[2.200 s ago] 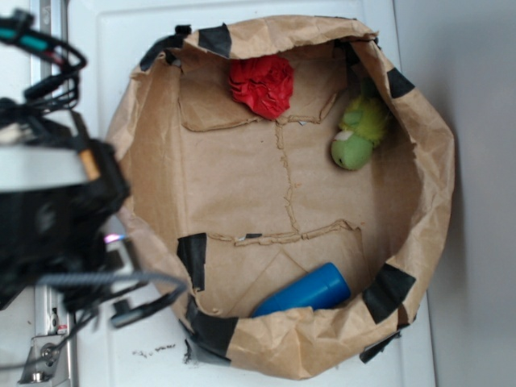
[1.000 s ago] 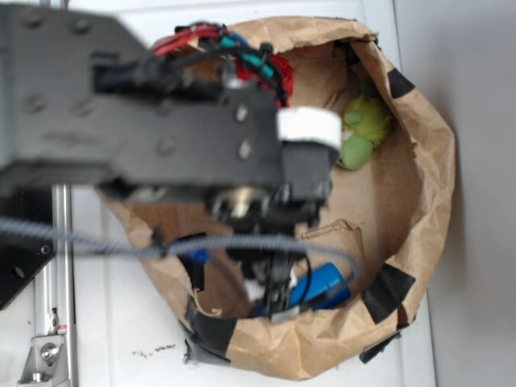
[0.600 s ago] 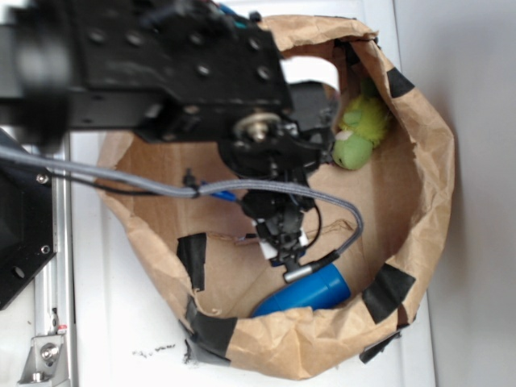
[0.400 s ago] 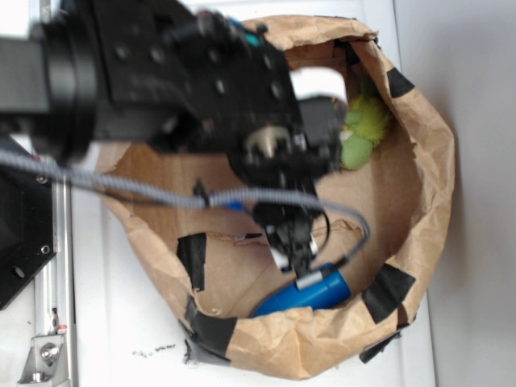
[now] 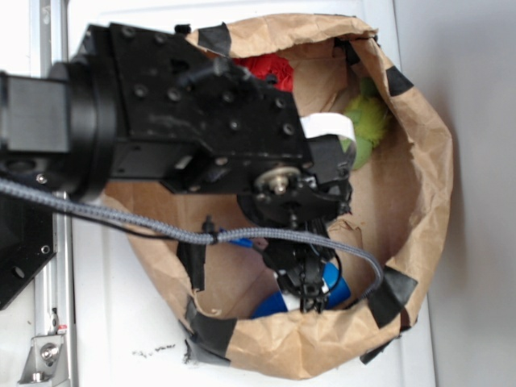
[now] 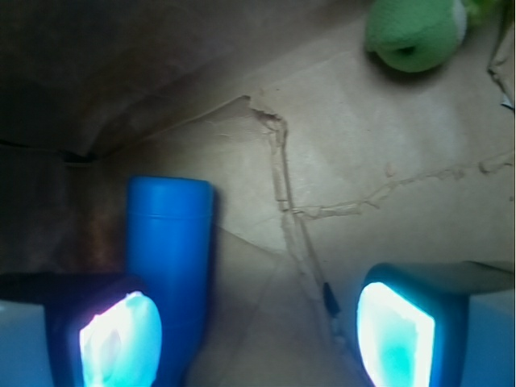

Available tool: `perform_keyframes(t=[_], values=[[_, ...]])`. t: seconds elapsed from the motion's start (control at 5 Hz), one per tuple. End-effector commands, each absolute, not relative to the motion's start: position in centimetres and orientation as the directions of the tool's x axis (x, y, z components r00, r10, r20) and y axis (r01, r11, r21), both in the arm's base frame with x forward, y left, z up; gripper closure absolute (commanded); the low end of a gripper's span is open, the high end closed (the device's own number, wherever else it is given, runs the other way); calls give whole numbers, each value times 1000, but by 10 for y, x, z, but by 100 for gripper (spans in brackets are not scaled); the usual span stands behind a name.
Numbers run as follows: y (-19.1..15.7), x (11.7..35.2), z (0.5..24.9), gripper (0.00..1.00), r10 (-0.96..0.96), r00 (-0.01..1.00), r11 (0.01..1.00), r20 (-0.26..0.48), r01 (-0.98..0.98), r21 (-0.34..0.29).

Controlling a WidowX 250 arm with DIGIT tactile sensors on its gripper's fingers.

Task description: Grab the blue bottle.

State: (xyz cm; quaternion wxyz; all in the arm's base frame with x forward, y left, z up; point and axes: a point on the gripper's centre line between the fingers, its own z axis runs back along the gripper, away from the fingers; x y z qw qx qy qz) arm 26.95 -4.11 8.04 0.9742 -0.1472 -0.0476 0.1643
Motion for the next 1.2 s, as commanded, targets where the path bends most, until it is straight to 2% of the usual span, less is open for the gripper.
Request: perform_keyframes(t=[0.0,0.2,0.4,0.6,1.0], values=[[-49,277,91,0,331,938,868,98,-262,-422],[-53,275,87,0,324,941,865,93,-255,-432],[-49,285,88,0,351,931,852,105,-271,-448],[-50,286,85,0,365,924,841,114,-275,-467],[-58,291,70,0,344,934,842,94,-262,-472]])
